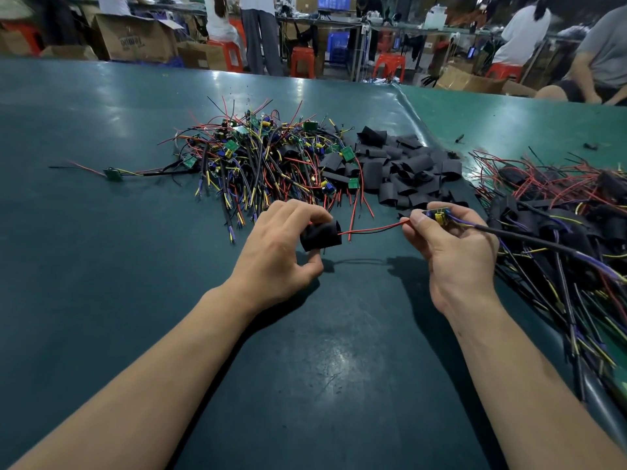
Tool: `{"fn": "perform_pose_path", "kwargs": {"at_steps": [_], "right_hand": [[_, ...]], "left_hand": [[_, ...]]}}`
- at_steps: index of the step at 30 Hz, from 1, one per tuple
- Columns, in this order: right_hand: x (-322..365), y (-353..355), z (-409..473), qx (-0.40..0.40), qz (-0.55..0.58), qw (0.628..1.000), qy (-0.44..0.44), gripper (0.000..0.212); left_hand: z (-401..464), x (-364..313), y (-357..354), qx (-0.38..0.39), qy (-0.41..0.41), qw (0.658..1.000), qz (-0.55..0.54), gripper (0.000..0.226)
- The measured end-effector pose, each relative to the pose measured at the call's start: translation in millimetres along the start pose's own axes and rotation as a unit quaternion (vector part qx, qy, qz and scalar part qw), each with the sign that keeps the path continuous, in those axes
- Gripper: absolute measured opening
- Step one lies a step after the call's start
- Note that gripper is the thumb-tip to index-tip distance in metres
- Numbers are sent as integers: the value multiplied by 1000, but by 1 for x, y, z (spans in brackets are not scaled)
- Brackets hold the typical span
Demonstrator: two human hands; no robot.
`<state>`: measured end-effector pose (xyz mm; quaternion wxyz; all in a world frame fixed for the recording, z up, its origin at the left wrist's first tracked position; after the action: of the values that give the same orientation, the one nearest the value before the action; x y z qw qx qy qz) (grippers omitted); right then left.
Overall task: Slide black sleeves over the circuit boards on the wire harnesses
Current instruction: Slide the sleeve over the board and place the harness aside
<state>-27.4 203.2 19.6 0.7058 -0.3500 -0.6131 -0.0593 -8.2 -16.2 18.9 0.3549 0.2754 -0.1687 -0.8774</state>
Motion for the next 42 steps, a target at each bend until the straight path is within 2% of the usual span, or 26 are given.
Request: {"fn": "perform_pose_path", "kwargs": {"at_steps": [6,11,15,19,22,26,28,30,33,40,42], "right_hand": [[4,-5,-9,18,18,1000,-4,19],[5,-8,-13,34,43,995,-82,19],[-3,-16,-23,83,-11,990,-116,2],[-8,-19,-31,161,-91,972,-148,31],[-10,-17,-32,190,-177,962,-80,33],[-4,-16,-28,207,-250,942,85,20],[-3,-17,-27,206,-243,942,106,13],[-4,-16,-26,185,-214,956,74,6],[-4,-13,-25,145,-172,974,33,25],[-6,-18,-29,180,-122,976,-9,18],[-7,-17,-27,186,-105,976,-46,9]], "left_hand": [[0,0,-2,21,-13,998,51,47],[1,-5,-4,31,-34,998,49,49],[2,-11,-4,3,-58,997,54,48],[2,-13,-4,-5,-60,997,49,49],[1,-12,-3,10,-47,999,17,49],[3,-13,-2,1,-56,998,29,47],[4,-13,-1,2,-52,998,17,47],[3,-13,-1,26,-48,999,-9,48],[2,-15,-2,40,-38,998,-34,50],[1,-18,-1,35,-44,997,-54,46],[2,-17,0,25,-39,997,-59,45]]}}
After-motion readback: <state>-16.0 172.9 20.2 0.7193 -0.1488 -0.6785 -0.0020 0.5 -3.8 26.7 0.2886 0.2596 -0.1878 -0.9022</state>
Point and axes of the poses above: each hand's wrist, its own z-axis towards the middle knuckle, its own y-axis out of the back of the hand, x = y × z, the point moved 3 cm from there along z, towards the middle knuckle, and after that the axes turned 13 degrees about -x, right-handed, at the moved point
